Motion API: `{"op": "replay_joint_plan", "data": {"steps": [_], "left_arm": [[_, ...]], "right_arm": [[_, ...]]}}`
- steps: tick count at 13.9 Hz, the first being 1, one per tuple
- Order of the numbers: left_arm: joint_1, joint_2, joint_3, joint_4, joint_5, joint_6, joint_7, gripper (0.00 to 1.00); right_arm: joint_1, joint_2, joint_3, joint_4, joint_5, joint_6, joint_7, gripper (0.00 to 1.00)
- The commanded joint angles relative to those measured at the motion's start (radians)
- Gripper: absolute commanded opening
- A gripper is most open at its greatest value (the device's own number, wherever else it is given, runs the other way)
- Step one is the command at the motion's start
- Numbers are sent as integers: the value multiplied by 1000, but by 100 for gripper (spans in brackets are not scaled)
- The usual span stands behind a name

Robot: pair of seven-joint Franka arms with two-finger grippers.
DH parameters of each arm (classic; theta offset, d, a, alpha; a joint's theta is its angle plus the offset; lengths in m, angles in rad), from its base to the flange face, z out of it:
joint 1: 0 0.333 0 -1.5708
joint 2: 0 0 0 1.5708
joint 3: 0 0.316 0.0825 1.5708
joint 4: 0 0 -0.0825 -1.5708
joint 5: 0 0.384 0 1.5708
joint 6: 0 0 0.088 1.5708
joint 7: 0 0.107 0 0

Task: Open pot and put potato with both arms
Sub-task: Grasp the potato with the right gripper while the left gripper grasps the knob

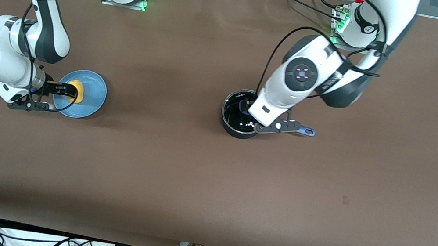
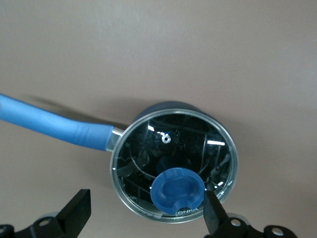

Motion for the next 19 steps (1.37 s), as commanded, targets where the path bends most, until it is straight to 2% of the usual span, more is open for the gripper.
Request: {"op": "replay_joint_plan", "data": {"steps": [1,8,13,16,17,19], "left_arm": [[-42,53,6,28,72,2,-89,100],[-74,88,8,34,71,54,-175,100],[-76,105,8,29,74,73,-175,100],[-73,107,8,29,72,73,-175,97],[-73,107,8,31,72,73,-175,93],[-73,114,8,32,72,73,-175,89]], "right_arm": [[0,-12,2,-47,-5,48,-1,100],[0,31,2,-93,-8,157,-35,100],[2,43,13,-95,-8,165,-54,98],[0,49,15,-95,-8,164,-54,63],[0,52,15,-93,-6,164,-54,56],[0,54,16,-93,-5,164,-52,49]]}}
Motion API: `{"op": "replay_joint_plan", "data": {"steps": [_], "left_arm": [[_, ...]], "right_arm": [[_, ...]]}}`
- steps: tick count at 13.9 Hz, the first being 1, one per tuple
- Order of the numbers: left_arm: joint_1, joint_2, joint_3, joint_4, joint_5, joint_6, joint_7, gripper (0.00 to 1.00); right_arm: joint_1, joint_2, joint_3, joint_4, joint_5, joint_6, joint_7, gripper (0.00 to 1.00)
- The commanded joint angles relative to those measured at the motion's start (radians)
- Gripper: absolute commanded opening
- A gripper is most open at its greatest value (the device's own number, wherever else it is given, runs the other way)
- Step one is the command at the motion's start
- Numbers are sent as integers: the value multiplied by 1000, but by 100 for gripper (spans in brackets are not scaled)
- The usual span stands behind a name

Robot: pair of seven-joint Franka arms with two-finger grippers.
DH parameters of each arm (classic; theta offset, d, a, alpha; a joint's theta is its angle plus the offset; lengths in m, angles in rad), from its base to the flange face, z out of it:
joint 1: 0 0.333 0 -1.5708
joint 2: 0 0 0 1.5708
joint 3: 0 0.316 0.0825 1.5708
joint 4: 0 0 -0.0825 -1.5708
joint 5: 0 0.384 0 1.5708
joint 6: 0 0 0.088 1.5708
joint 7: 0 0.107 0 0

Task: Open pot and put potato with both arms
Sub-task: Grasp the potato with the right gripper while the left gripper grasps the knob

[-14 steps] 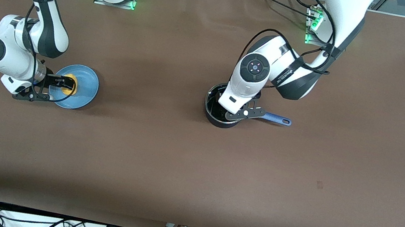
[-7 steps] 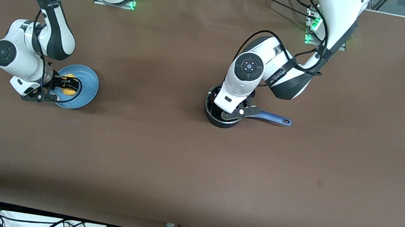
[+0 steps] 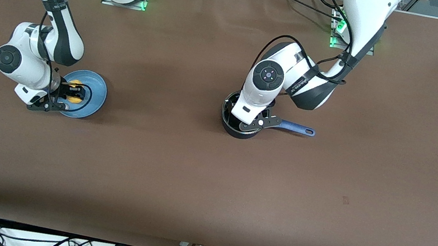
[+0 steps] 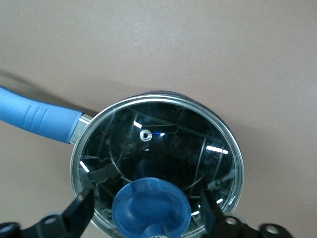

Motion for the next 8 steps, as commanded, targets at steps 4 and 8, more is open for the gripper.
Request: {"op": "replay_joint_plan", "data": {"steps": [4,8], "left_arm": [[-9,20,7,23,23,0,-14,88],[-8,21,7,23,22,6,-14,72]], "right_arm": [[-3,10,5,-7,-3,17,-11,45],[-3,12,26,16,-1,16,-11,42]]}}
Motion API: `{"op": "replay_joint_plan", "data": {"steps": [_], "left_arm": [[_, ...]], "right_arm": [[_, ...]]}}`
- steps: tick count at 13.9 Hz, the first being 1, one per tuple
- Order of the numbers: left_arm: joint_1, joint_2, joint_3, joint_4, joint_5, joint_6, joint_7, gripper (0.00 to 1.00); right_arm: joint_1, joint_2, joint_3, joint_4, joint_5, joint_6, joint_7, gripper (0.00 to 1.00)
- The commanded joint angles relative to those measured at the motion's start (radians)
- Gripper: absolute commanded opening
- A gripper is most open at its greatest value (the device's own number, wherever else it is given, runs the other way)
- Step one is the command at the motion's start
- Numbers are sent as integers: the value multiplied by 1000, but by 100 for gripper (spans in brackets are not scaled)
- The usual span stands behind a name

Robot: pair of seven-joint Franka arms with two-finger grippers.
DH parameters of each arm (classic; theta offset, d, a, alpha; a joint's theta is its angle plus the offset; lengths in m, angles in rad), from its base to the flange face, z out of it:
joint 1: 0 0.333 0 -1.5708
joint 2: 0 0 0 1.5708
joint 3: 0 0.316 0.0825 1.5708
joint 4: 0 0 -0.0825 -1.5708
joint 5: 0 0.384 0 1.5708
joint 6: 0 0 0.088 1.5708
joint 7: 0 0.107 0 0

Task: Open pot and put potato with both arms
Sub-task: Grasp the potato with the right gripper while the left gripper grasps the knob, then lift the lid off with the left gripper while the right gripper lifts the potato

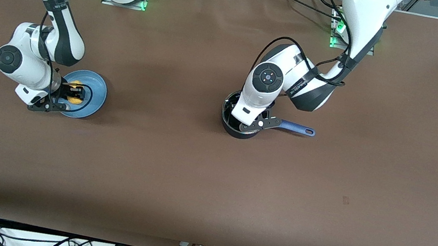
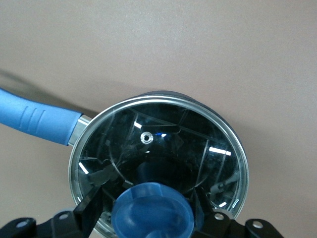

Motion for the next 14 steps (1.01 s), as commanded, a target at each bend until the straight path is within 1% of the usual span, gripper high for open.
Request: {"op": "replay_joint_plan", "data": {"steps": [1,2,3,5,6,8,9,11,12,14], "left_arm": [[-6,11,5,23,21,9,-13,67],[-6,11,5,23,21,9,-13,65],[-5,11,5,23,21,9,-13,60],[-2,6,5,24,20,1,-6,54],[4,2,8,27,20,-1,2,52],[21,-15,7,29,17,-11,2,51],[24,-29,7,29,14,-31,4,51],[43,-56,0,52,12,-106,11,51],[44,-63,2,88,12,-187,16,51],[47,-63,2,189,12,-334,33,51]], "right_arm": [[-3,10,12,11,-1,10,-10,42],[-3,10,12,13,-1,10,-10,41],[-3,10,12,14,-1,9,-12,41],[-3,8,14,17,-1,9,-10,41],[-1,8,15,32,-1,6,-12,39],[5,5,20,65,-1,-3,-13,39],[8,7,32,84,0,-11,-12,39],[11,-2,56,124,5,-63,-4,37],[11,-7,81,159,11,-121,4,35],[9,-10,118,248,17,-242,94,35]]}}
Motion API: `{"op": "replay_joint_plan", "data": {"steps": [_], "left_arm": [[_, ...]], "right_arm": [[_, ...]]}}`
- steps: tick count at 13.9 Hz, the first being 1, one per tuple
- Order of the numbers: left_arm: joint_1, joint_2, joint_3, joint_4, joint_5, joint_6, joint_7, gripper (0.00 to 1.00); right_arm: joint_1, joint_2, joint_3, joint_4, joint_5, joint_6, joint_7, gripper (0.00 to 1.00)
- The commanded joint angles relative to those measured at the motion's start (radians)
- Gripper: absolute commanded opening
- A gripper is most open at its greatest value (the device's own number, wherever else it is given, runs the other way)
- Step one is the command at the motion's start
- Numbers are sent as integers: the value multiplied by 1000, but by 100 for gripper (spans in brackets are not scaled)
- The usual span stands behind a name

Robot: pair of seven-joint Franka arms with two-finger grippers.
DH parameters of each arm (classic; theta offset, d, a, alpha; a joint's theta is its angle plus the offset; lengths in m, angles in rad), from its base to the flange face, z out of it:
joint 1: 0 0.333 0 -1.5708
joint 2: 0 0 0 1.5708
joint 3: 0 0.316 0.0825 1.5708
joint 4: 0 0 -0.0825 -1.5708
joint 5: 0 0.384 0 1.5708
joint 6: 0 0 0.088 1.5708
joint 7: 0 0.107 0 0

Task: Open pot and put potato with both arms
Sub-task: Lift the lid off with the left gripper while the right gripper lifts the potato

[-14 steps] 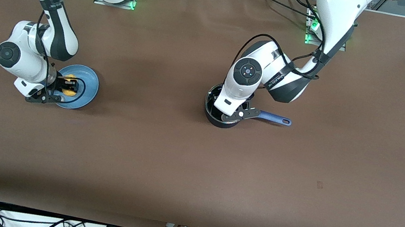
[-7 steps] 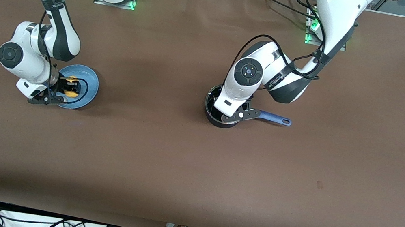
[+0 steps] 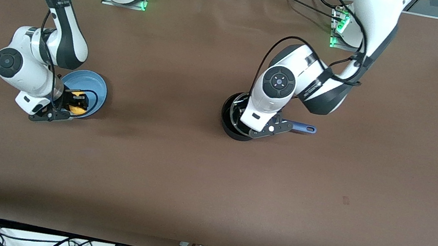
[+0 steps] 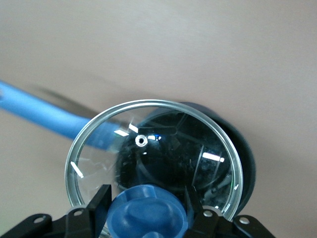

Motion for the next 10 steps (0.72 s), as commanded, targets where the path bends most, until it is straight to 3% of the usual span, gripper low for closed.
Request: {"op": "replay_joint_plan", "data": {"steps": [1,5,10], "left_arm": [[10,-22,0,120,12,-171,36,52],[105,-91,-3,129,7,-207,118,52],[287,-180,-3,56,6,-247,377,54]], "right_arm": [[0,-6,67,131,12,-165,110,35],[32,7,212,215,11,-205,418,35],[263,104,217,376,9,-205,817,34]]}}
